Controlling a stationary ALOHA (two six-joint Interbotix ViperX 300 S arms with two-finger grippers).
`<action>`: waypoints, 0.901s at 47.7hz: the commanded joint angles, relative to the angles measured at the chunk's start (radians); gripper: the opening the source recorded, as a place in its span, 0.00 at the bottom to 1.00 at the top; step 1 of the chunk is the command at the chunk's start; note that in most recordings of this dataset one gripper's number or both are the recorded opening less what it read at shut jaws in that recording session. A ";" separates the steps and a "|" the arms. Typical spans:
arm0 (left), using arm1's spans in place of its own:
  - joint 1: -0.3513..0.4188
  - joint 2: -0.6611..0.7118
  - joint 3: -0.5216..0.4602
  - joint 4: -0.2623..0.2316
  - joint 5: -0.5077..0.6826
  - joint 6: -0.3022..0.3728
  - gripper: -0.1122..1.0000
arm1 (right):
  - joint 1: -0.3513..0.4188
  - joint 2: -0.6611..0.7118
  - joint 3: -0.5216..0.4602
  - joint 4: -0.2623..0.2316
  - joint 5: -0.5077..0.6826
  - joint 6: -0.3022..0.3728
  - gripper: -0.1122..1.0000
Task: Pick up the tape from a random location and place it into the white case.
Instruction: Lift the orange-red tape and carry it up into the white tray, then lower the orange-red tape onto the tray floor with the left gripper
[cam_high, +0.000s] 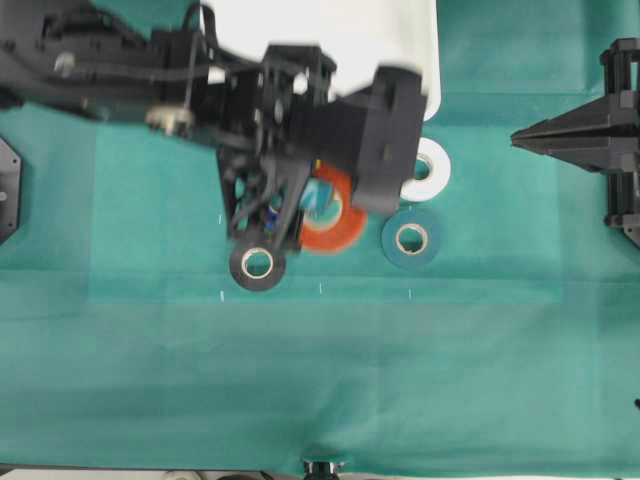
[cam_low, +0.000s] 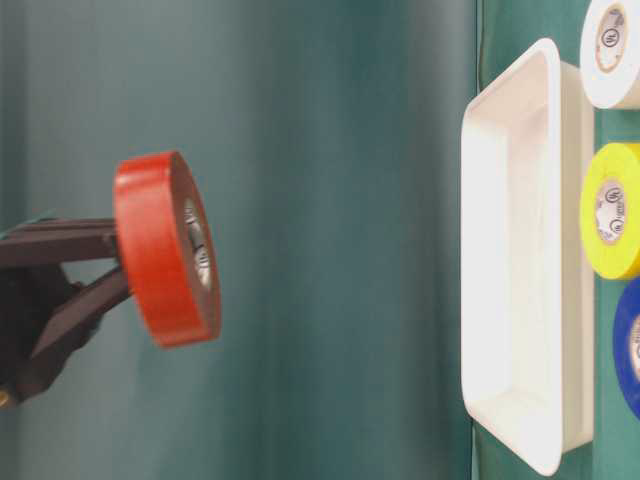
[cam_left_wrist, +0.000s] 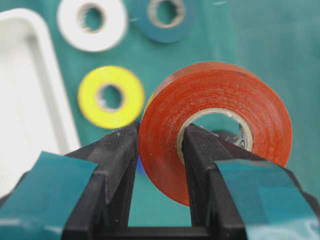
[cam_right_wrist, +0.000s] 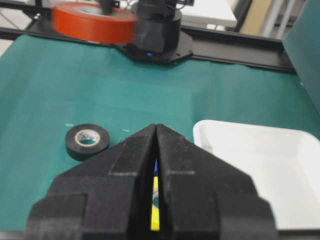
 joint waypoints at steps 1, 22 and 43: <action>0.046 -0.048 -0.021 0.003 -0.003 0.002 0.31 | -0.002 0.006 -0.026 0.003 -0.003 0.002 0.10; 0.245 -0.060 -0.015 0.003 -0.003 0.003 0.31 | 0.000 0.006 -0.026 0.003 -0.003 0.000 0.10; 0.314 -0.063 -0.015 0.003 0.002 0.008 0.31 | 0.000 0.006 -0.028 0.003 0.005 0.000 0.10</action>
